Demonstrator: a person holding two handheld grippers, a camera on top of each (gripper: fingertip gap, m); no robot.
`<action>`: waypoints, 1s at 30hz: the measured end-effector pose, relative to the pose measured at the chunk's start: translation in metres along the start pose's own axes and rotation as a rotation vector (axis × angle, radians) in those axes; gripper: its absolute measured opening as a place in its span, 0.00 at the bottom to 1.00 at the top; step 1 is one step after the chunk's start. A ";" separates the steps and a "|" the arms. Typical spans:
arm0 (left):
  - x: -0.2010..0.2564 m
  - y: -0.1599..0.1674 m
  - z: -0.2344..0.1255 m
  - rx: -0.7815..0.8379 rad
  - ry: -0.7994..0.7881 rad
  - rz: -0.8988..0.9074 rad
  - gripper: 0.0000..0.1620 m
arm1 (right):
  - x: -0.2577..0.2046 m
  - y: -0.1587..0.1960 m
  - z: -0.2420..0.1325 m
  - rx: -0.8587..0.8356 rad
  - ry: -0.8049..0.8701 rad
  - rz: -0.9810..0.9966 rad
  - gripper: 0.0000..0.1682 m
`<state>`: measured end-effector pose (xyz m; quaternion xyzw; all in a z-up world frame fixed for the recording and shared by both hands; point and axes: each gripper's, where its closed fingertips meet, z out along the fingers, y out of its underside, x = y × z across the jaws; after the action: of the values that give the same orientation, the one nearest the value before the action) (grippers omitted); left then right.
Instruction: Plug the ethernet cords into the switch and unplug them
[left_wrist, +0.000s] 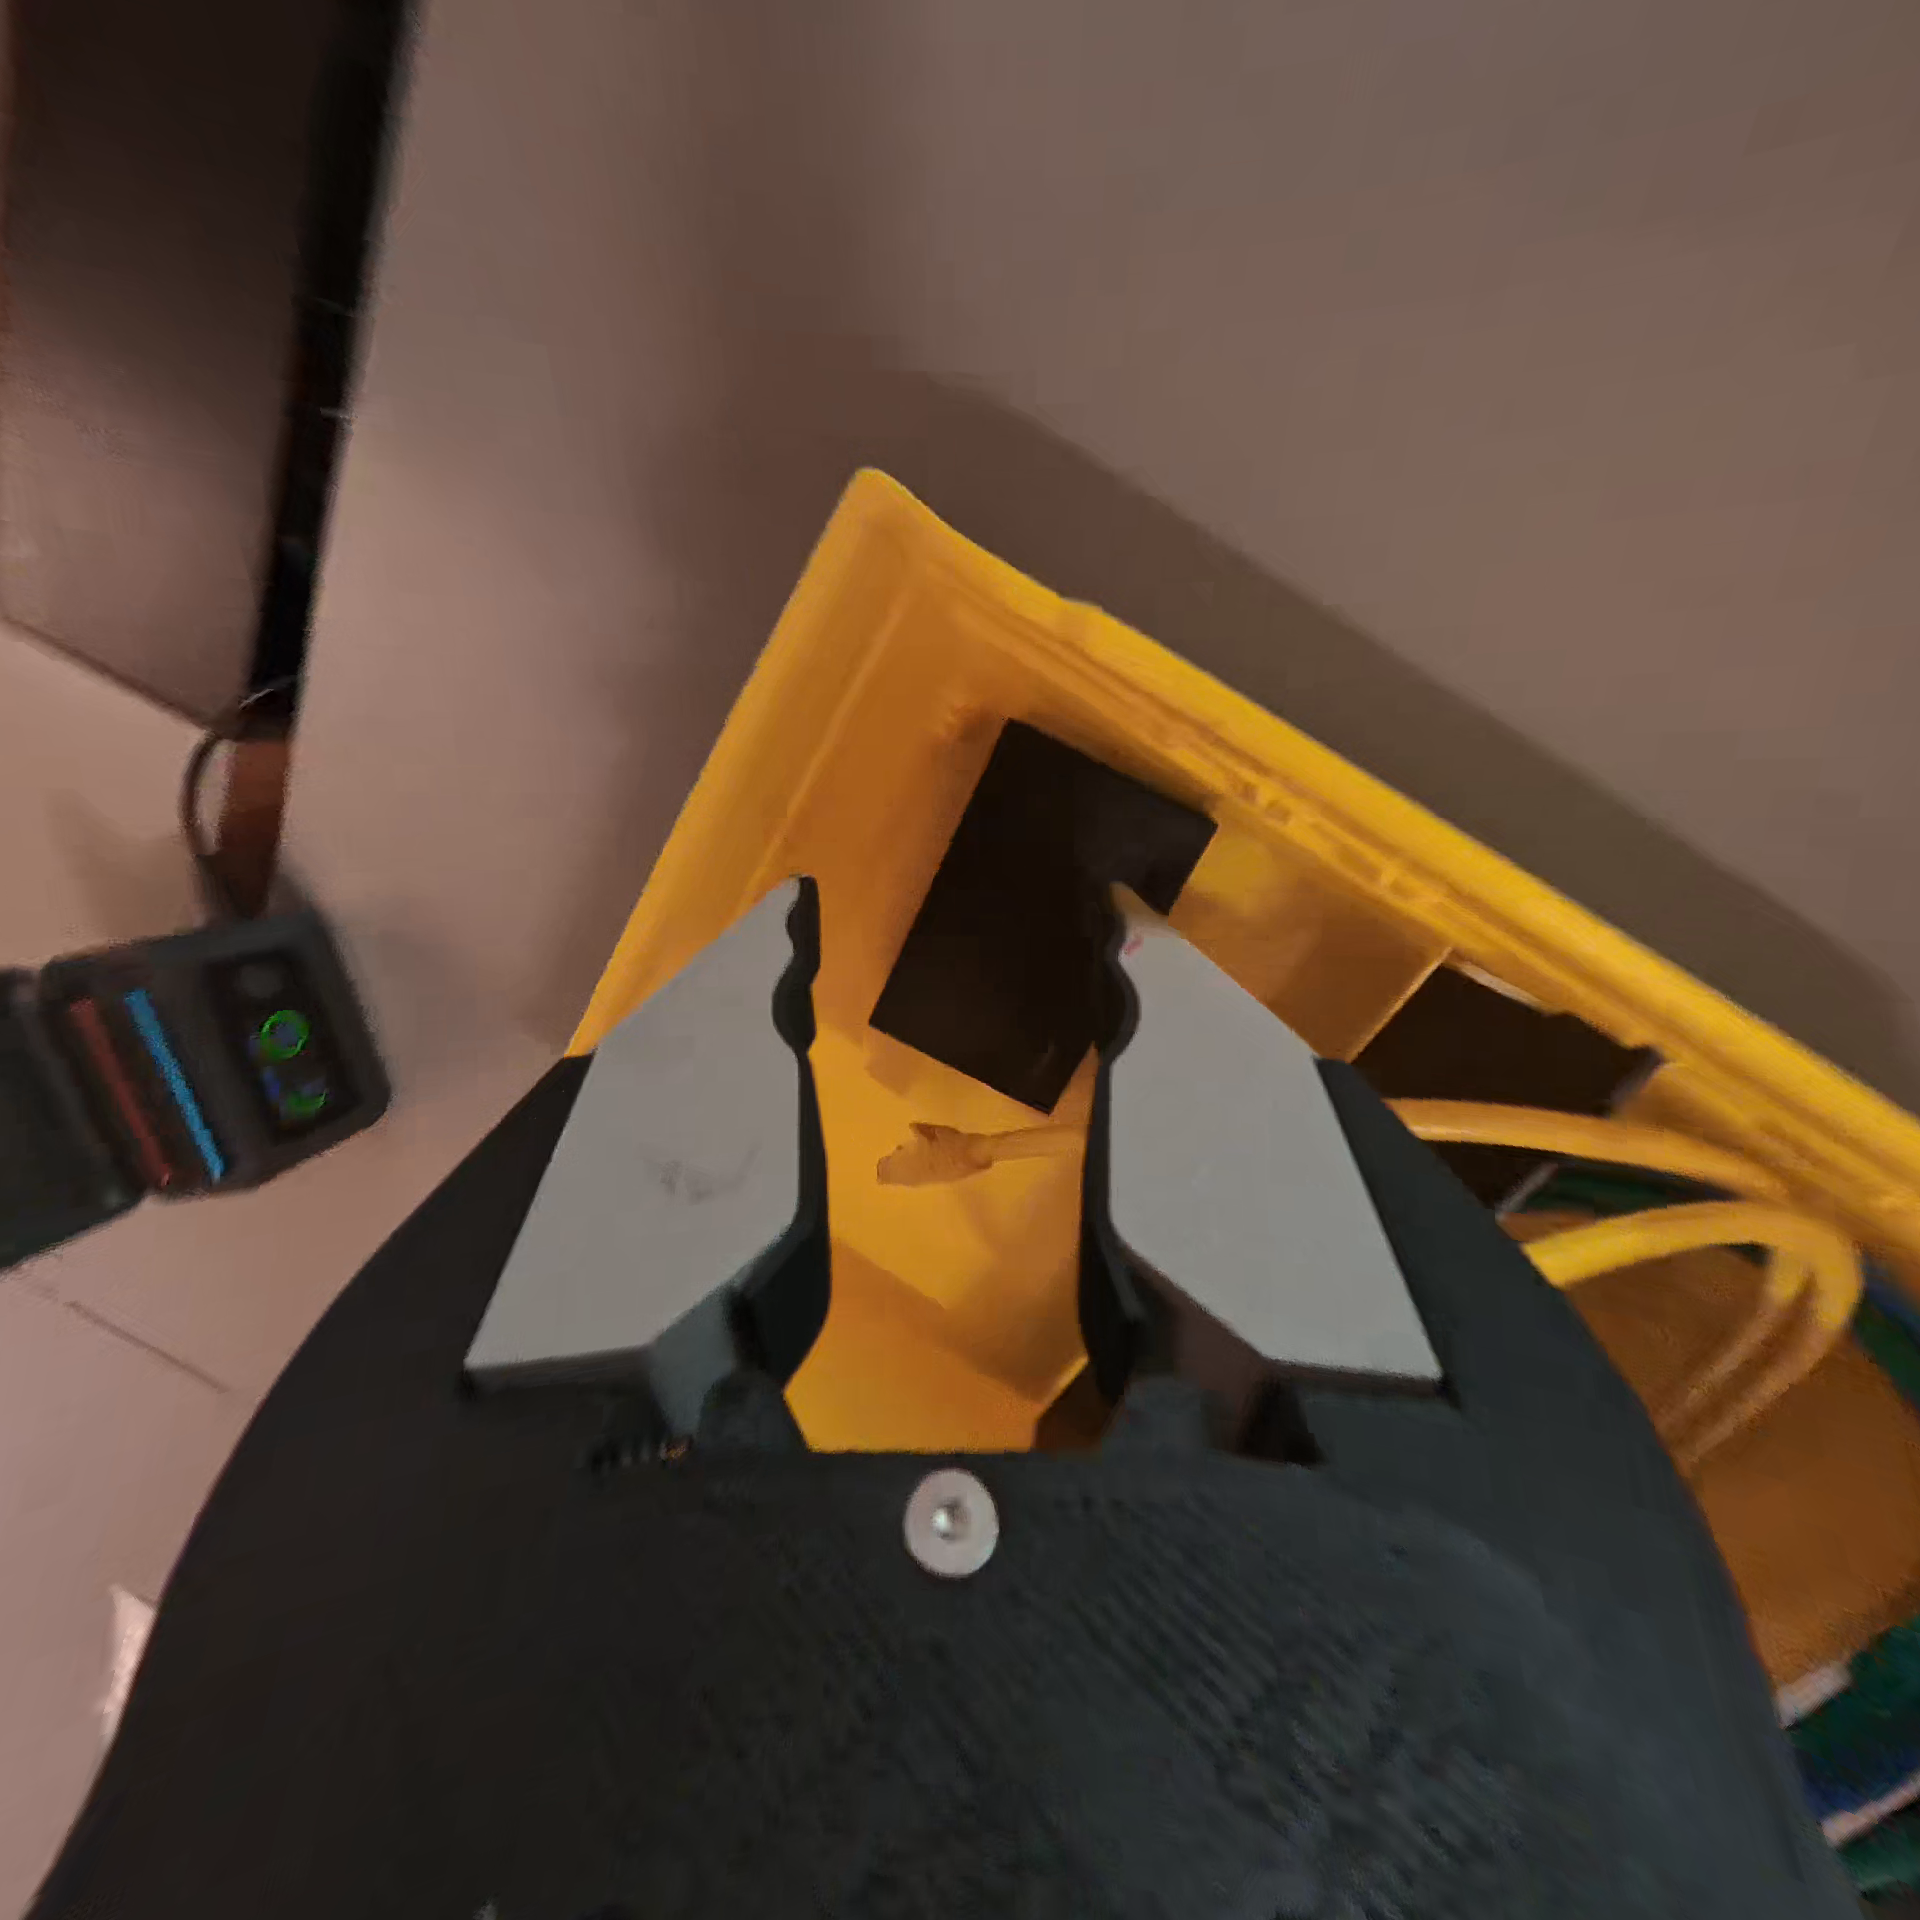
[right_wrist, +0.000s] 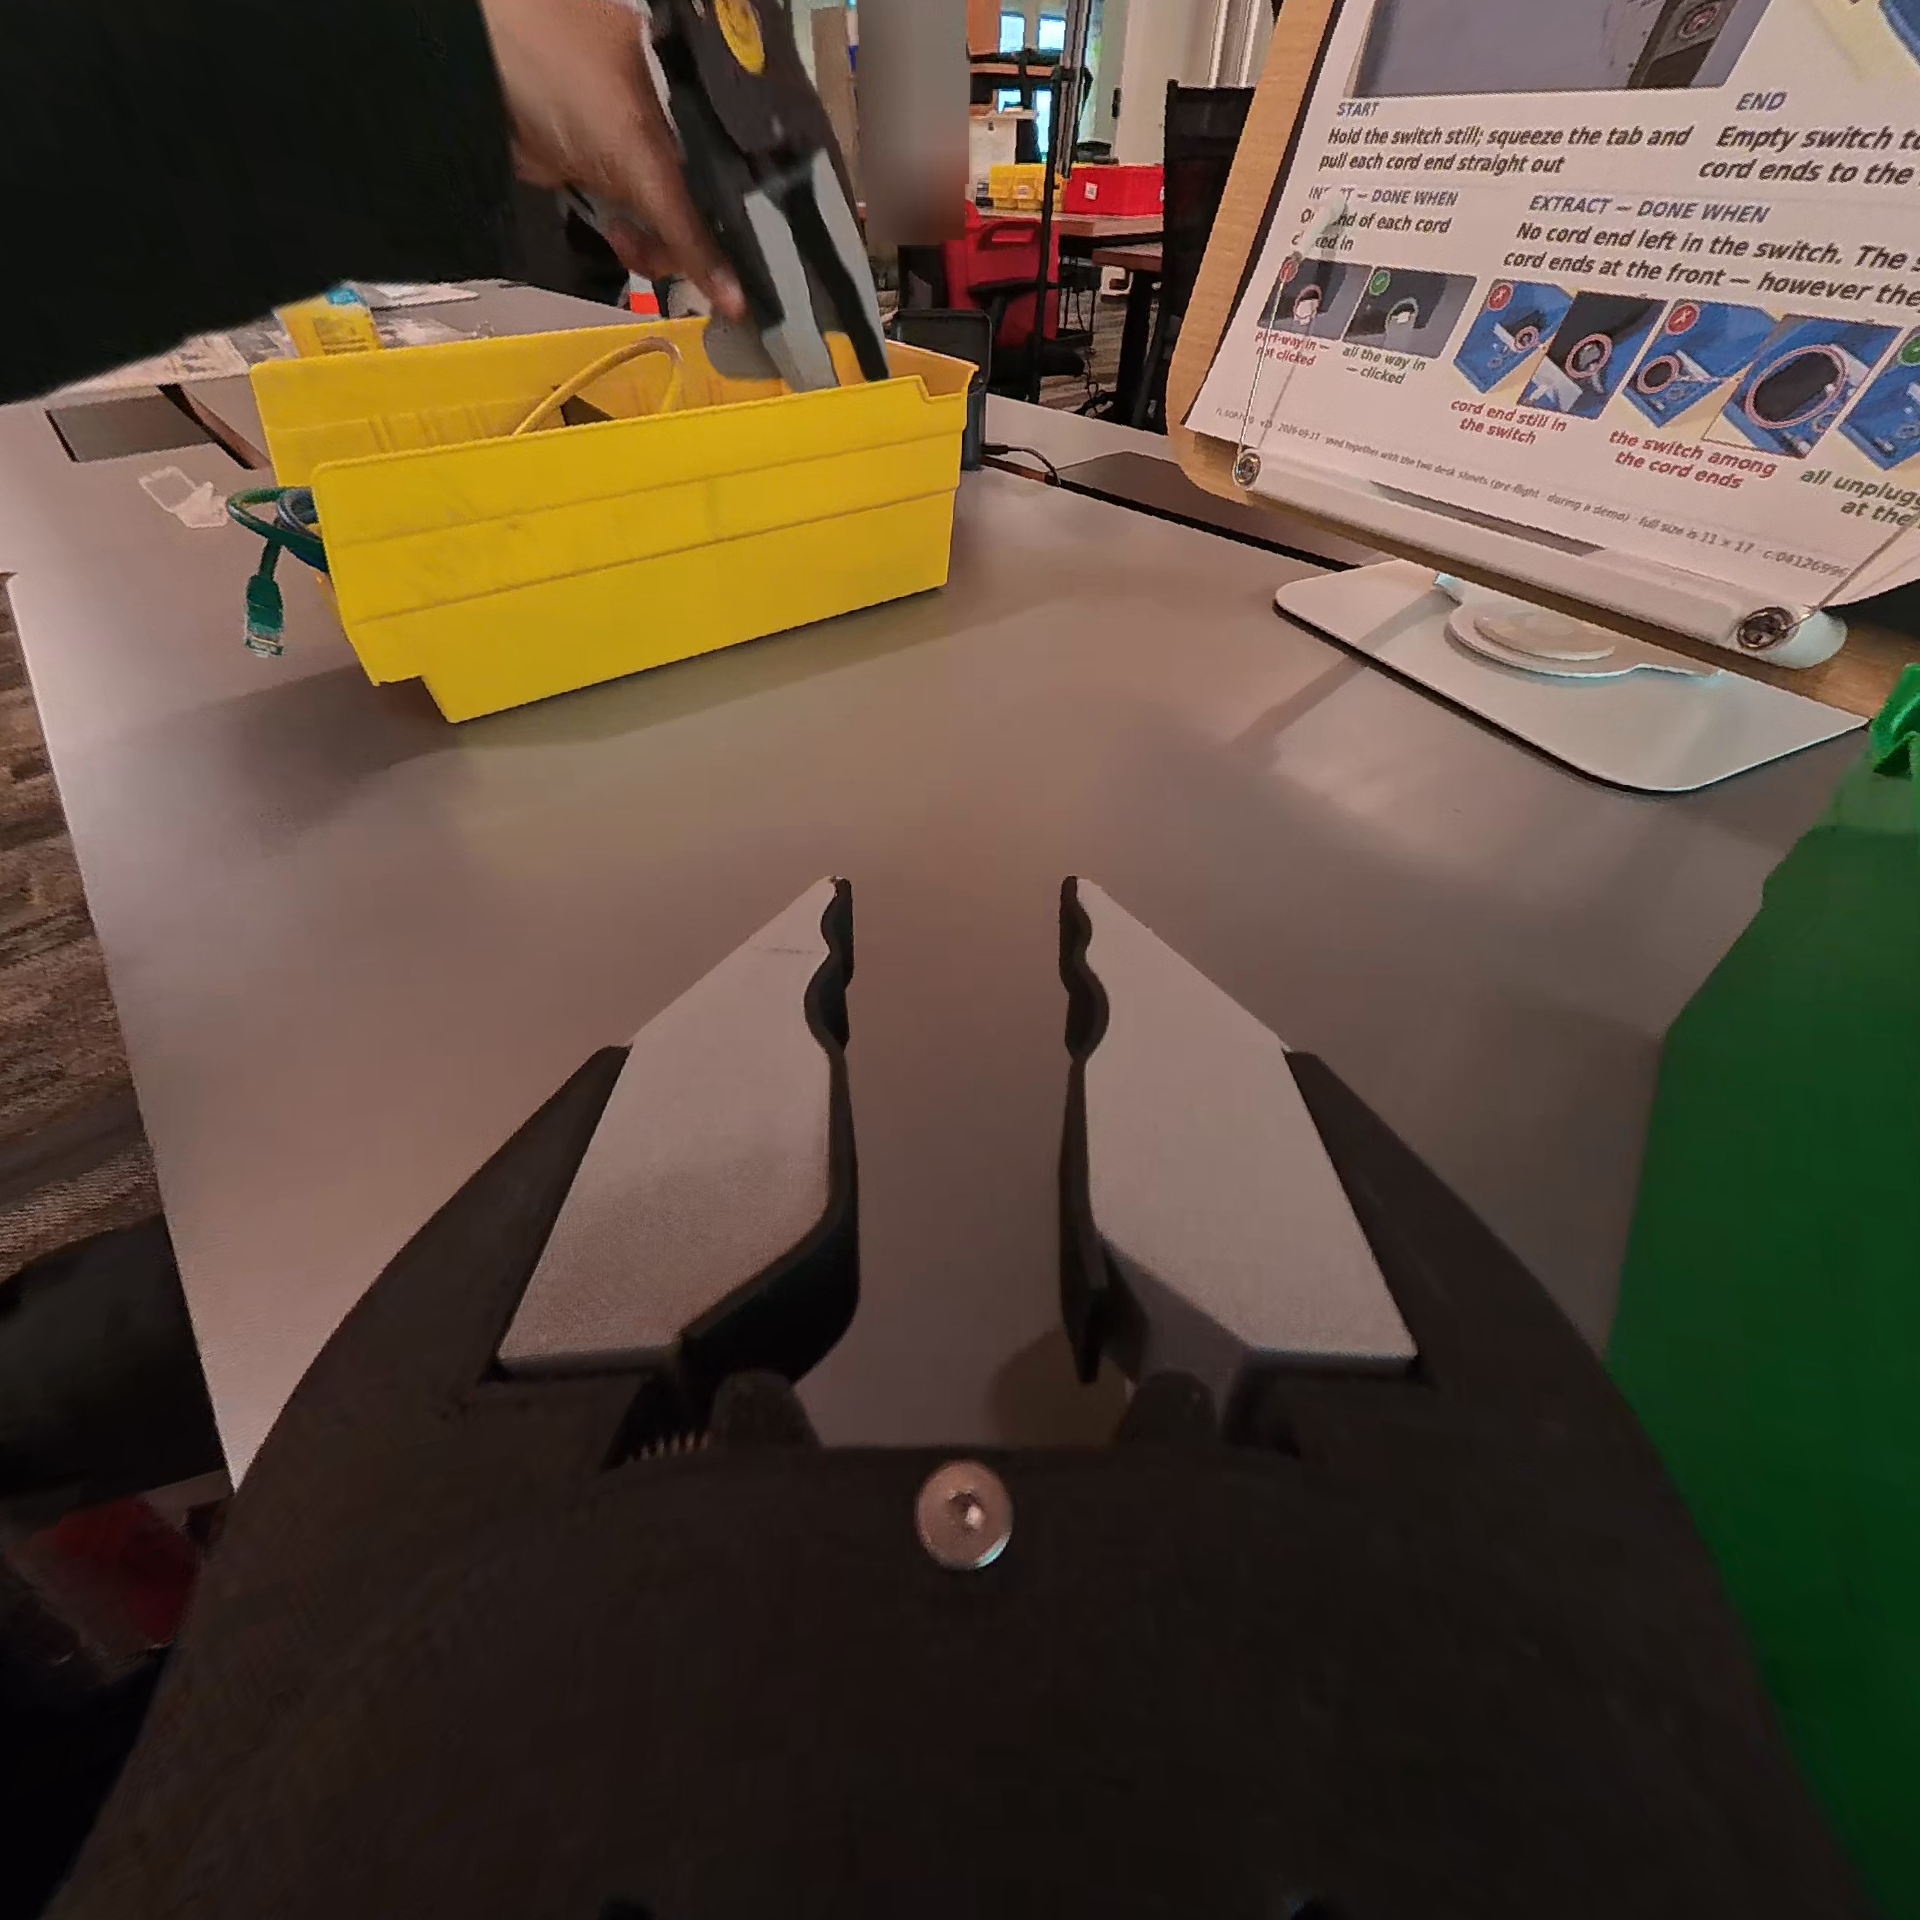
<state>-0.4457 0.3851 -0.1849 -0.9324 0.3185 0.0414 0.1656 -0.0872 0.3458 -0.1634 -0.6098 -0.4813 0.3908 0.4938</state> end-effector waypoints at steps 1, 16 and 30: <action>0.002 0.005 0.009 -0.029 0.031 0.056 0.34 | 0.000 0.000 0.000 0.001 -0.001 0.004 0.21; 0.004 0.048 0.026 -0.327 0.128 0.219 0.37 | 0.004 -0.002 0.005 0.010 -0.004 0.028 0.20; 0.020 0.053 0.046 -0.409 0.145 0.204 0.48 | 0.003 -0.002 0.005 0.007 -0.006 0.018 0.20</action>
<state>-0.4606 0.3498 -0.2468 -0.9100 0.4072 0.0545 -0.0552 -0.0916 0.3501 -0.1624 -0.6112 -0.4758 0.3990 0.4908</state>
